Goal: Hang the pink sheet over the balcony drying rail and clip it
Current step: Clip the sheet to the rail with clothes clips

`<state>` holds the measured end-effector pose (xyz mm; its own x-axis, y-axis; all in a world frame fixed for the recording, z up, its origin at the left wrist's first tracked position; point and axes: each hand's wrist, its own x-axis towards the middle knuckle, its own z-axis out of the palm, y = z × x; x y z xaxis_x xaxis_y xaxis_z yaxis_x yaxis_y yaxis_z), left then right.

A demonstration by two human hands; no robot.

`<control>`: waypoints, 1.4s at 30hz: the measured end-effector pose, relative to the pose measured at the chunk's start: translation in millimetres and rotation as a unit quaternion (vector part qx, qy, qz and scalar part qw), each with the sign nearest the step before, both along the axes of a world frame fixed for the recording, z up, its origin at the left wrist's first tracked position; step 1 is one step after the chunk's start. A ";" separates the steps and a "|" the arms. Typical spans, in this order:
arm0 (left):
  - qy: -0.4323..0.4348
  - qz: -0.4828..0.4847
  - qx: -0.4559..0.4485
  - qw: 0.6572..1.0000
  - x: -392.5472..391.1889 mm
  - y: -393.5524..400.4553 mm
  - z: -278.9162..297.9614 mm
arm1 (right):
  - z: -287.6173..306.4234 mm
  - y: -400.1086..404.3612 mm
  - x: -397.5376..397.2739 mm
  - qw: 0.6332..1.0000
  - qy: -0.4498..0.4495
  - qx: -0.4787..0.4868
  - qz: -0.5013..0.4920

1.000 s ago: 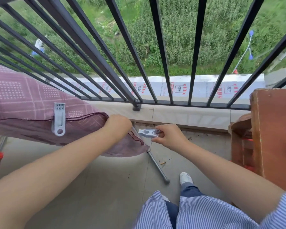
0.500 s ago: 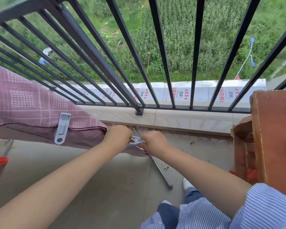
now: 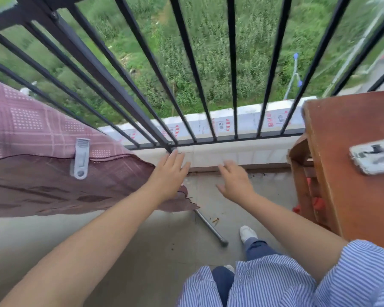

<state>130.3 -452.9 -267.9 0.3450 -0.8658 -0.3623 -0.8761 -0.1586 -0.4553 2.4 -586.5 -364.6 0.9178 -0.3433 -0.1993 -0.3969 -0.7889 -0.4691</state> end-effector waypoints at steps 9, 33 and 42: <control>0.171 -0.166 -0.007 0.971 -147.7 -85.0 -36.6 | 33.3 -12.2 -218.6 0.932 0.099 -0.122 -0.326; 0.185 -0.500 0.044 0.845 -682.1 -202.6 -73.9 | 16.5 173.8 -735.6 0.464 0.208 0.038 -0.861; 0.206 -0.396 0.024 0.894 -698.1 -244.9 -104.5 | -2.9 131.3 -774.9 0.454 0.129 0.012 -0.882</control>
<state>-567.7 -697.9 -372.4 -0.5416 -0.7589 -0.3616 -0.7993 0.5981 -0.0582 -772.5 -455.2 -367.5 -0.8346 -0.4931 -0.2456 -0.4446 0.8662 -0.2280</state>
